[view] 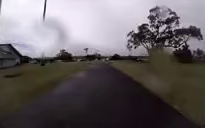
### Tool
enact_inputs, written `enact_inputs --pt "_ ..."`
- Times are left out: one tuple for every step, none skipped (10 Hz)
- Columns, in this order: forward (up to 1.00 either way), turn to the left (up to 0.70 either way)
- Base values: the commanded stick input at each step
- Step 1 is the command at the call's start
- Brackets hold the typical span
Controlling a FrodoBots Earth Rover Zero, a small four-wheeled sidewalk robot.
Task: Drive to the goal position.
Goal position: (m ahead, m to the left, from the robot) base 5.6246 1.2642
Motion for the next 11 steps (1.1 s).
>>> enact_inputs --pt "0.85 0.0" --pt "0.85 0.0" --pt "0.85 0.0" --pt "0.85 0.0" --pt "0.85 0.0" --pt "0.85 0.0" --pt "0.85 0.0" --pt "0.85 0.0" --pt "0.85 0.0" --pt "0.85 0.0" --pt "0.85 0.0"
